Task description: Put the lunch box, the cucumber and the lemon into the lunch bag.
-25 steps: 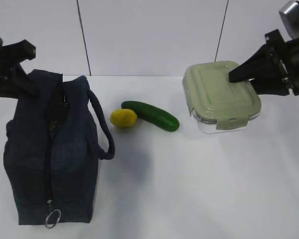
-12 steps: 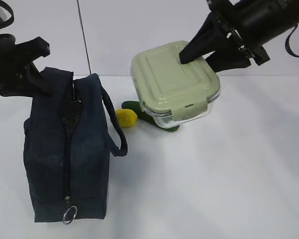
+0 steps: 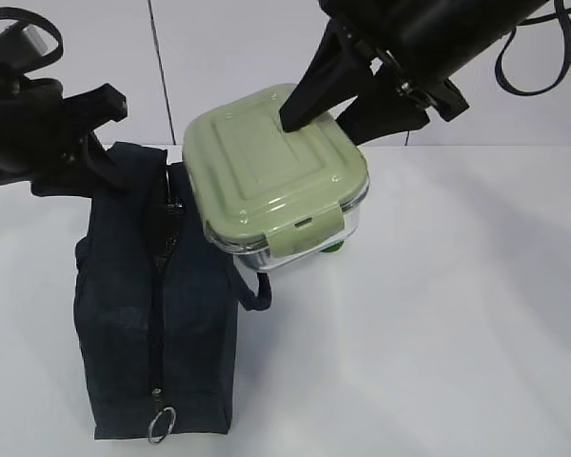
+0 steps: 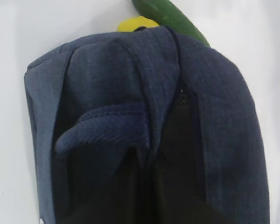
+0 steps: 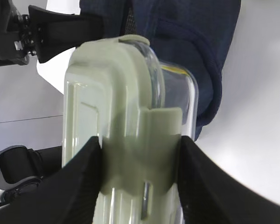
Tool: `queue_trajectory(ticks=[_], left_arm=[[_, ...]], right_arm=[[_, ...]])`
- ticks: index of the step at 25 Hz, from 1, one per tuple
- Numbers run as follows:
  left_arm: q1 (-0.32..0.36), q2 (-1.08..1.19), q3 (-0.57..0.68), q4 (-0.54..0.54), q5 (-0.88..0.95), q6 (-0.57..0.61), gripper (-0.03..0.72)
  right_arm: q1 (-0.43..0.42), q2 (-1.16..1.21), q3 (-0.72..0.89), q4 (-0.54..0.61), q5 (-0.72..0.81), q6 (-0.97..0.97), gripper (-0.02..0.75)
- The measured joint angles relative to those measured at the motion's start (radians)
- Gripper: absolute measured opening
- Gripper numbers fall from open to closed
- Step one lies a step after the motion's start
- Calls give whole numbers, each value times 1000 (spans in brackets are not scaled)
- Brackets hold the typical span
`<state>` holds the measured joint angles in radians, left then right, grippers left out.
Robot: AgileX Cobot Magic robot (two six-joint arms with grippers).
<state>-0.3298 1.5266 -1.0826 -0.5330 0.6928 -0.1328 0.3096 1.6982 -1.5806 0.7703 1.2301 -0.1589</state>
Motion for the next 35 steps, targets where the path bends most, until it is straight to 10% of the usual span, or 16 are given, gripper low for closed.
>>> queue_trajectory(ticks=[35], left_arm=[[-40,0,0,-51,-84,-32,8]], right_arm=[[159,223,-187,-296,-167,172,377]])
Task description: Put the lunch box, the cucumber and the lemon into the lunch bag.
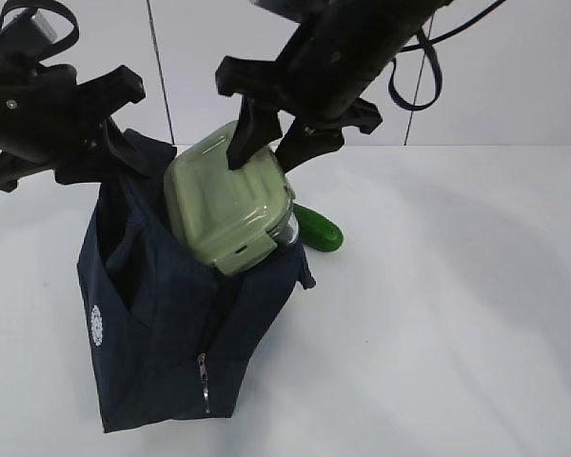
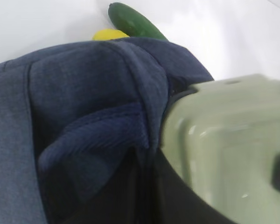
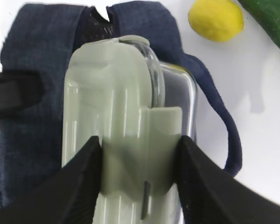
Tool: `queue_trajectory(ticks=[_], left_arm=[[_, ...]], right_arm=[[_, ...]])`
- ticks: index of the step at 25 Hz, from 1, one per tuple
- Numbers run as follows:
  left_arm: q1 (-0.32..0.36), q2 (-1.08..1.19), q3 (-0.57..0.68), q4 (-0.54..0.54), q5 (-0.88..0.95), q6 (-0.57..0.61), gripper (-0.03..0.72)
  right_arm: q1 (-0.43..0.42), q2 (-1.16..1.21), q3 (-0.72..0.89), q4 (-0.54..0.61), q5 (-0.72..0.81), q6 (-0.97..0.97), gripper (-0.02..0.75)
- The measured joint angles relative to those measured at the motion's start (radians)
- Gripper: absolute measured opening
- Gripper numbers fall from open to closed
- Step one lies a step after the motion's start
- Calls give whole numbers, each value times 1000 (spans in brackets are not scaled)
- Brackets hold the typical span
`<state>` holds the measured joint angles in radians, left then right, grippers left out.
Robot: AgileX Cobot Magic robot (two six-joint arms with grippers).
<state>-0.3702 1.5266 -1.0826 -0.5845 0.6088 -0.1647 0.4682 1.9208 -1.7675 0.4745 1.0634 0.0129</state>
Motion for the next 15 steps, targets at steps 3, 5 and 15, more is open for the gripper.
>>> queue_trajectory(ticks=[3,5,15], left_arm=[[0,0,0,0,-7,0,8],[0,0,0,0,-13,0,8],[0,0,0,0,-37,2,8]], right_arm=[[49,44,-37,-47,16,14,377],[74,71,-55,-58,16,16,377],[133,127,-69,-52,-29,20,377]])
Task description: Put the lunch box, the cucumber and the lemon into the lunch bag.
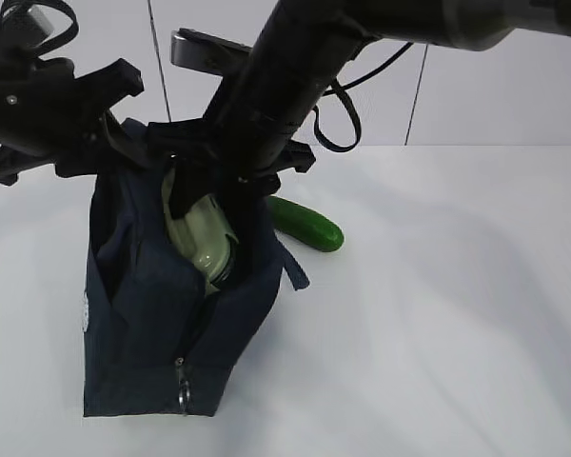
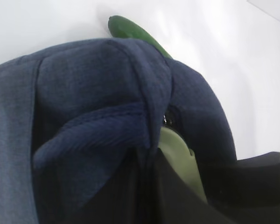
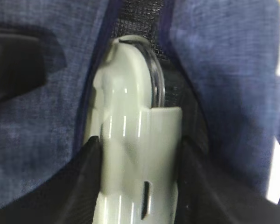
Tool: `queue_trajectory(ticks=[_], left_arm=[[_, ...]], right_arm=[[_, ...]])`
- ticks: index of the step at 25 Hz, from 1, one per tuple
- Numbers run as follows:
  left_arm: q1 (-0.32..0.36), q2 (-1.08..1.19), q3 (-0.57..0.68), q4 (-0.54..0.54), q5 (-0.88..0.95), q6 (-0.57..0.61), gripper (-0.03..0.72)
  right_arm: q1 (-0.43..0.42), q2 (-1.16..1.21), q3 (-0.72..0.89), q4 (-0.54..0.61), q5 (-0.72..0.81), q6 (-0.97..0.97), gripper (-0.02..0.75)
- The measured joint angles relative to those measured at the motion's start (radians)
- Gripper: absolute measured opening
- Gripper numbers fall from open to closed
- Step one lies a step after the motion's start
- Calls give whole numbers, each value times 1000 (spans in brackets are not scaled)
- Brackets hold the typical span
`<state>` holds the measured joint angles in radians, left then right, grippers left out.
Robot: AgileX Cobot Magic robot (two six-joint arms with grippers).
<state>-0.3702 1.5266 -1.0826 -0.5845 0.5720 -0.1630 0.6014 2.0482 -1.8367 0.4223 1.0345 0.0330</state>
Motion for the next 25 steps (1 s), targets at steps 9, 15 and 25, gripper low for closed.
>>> queue_trajectory(ticks=[9,15,25], left_arm=[[0,0,0,-16,-19,2,8],[0,2,0,-44,-39,2,8],[0,12,0,-72,-59,4,8]], right_arm=[[1,0,0,41,-24,2,377],[1,2,0,71,-55,2,377],[1,7,0,76,-79,2,398]])
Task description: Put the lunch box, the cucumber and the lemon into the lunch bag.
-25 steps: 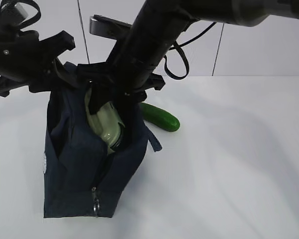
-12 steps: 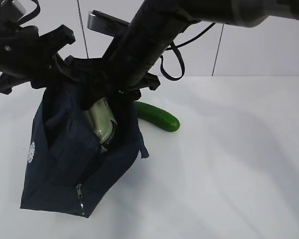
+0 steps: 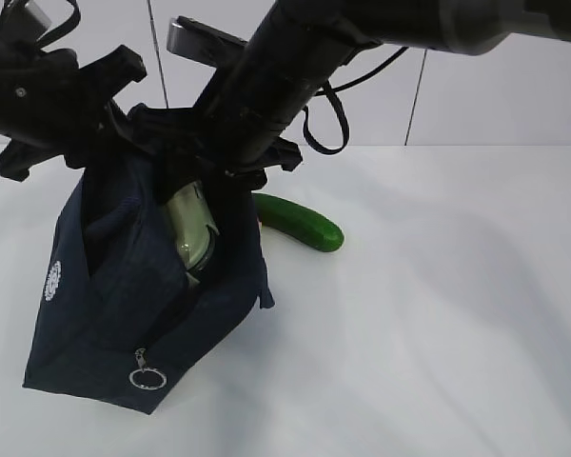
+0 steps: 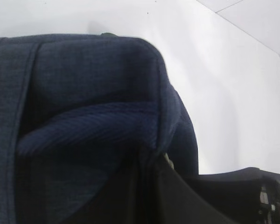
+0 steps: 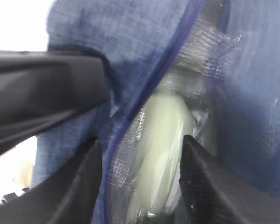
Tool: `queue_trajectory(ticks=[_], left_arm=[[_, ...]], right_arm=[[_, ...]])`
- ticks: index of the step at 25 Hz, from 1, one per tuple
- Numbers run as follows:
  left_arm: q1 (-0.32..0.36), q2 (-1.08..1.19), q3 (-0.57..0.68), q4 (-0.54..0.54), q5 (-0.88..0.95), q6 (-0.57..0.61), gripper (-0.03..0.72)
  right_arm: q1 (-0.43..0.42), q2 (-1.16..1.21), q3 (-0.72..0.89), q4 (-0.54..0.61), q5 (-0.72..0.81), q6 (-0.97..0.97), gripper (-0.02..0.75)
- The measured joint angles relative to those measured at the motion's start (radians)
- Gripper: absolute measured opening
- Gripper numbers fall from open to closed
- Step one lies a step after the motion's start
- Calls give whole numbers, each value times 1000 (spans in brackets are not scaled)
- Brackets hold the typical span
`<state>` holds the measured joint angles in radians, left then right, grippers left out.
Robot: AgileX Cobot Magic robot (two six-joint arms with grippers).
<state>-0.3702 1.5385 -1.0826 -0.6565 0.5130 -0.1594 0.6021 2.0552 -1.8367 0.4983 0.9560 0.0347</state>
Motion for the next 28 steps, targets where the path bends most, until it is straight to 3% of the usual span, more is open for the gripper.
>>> queue_trajectory(ticks=[12,21,28], left_arm=[[0,4,0,9,0,0,8],[41,4,0,42,43,0,8],[89,4,0,145,100,0,8]], right_arm=[[0,-4,-6,-5,7,-20,433],[2,-3,-149,-178,245,-22,435],[-5,-19,-294,-350,283,-23,435]])
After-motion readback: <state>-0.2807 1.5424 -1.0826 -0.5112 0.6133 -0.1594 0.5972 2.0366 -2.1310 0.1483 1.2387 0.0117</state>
